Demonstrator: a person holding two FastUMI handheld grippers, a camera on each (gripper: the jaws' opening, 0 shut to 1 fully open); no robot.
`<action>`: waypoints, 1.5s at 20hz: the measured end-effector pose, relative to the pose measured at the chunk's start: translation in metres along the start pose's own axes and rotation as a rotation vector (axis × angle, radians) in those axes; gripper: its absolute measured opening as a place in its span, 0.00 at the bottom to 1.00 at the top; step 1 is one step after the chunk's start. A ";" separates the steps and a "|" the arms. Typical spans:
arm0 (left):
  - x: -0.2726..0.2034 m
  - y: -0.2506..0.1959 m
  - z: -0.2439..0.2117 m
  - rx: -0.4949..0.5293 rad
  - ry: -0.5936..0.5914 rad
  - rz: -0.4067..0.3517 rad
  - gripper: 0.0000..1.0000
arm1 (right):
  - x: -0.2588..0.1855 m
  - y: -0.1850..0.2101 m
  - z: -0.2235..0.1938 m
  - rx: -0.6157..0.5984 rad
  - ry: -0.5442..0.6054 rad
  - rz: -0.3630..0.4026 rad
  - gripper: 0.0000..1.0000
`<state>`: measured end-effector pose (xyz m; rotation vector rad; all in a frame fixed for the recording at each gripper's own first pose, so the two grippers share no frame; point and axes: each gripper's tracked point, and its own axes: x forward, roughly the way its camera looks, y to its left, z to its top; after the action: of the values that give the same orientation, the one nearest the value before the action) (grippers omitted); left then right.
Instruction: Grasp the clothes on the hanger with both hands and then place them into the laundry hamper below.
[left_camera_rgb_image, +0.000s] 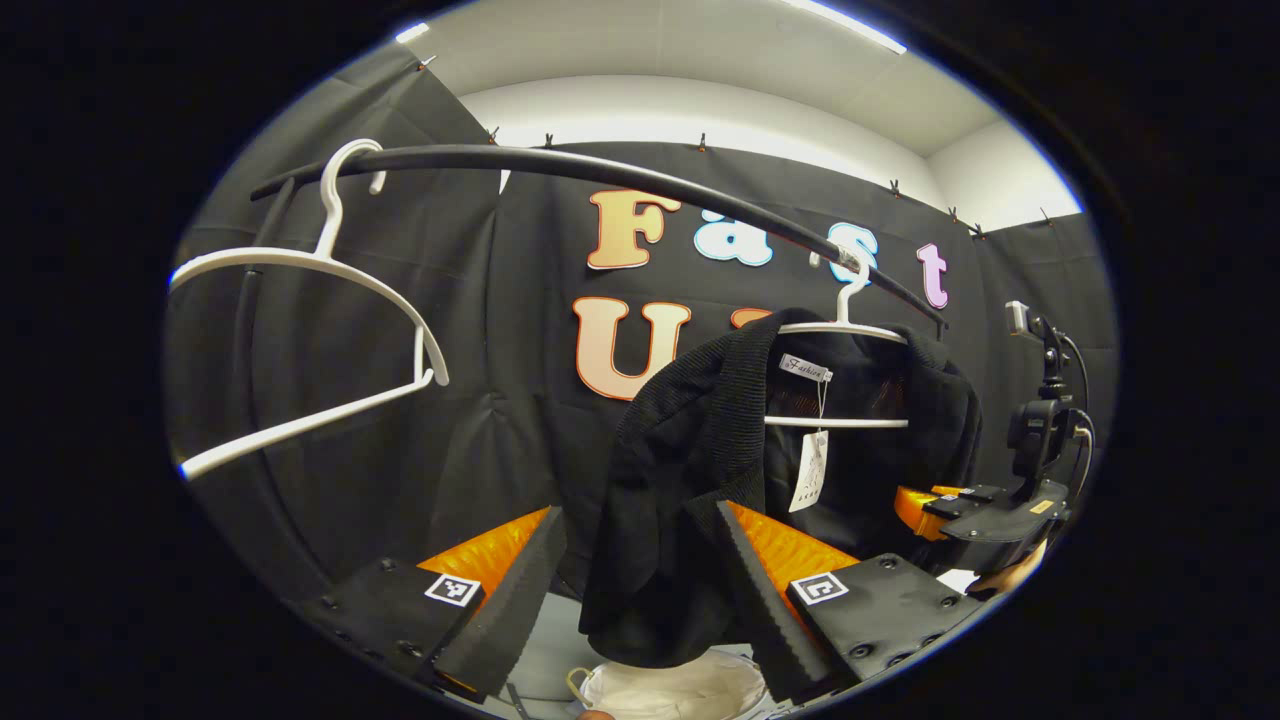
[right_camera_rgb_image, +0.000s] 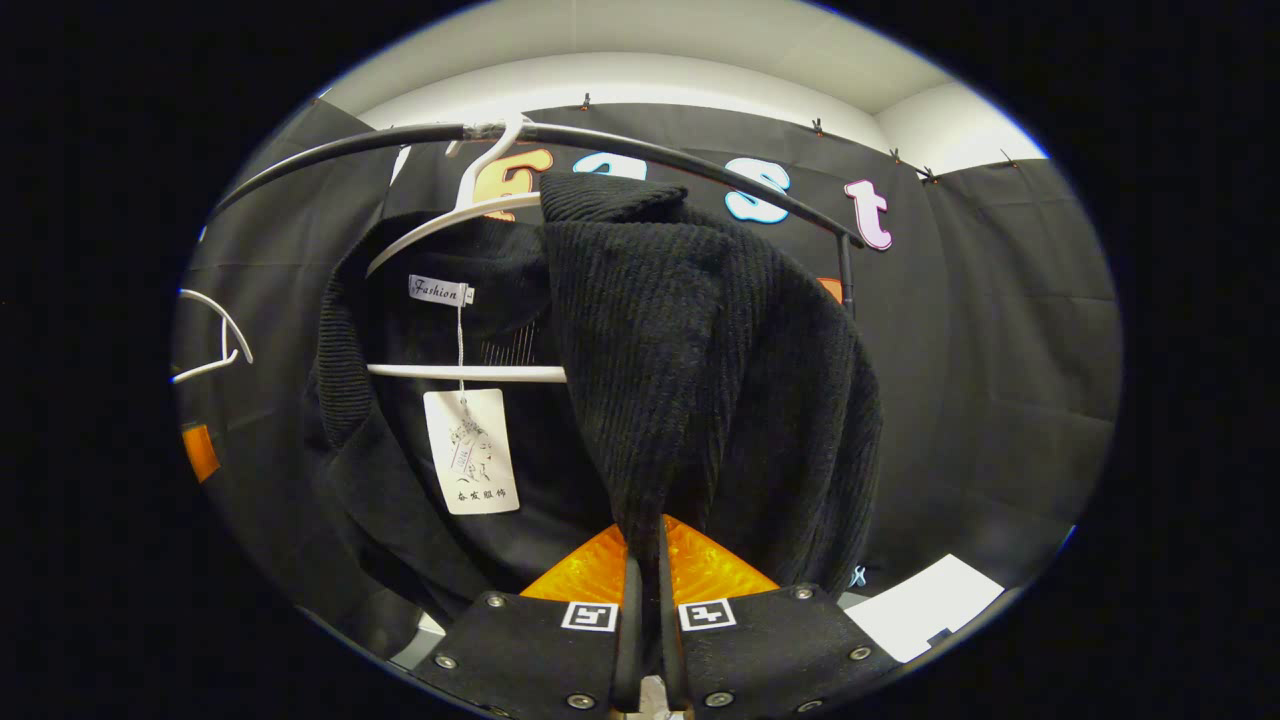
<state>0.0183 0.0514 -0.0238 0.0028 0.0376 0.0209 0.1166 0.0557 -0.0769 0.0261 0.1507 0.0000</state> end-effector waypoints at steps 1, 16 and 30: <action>0.003 -0.002 -0.001 0.001 0.003 -0.003 0.97 | -0.002 -0.002 0.002 0.000 0.001 0.002 0.06; 0.058 -0.080 -0.029 -0.019 0.030 -0.145 0.96 | -0.070 -0.073 0.070 0.001 -0.089 -0.048 0.04; 0.147 -0.084 -0.080 0.037 0.061 -0.043 1.00 | -0.086 -0.081 0.089 -0.005 -0.139 -0.025 0.04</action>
<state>0.1638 -0.0297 -0.1096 0.0381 0.0995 -0.0228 0.0444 -0.0280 0.0219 0.0194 0.0119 -0.0262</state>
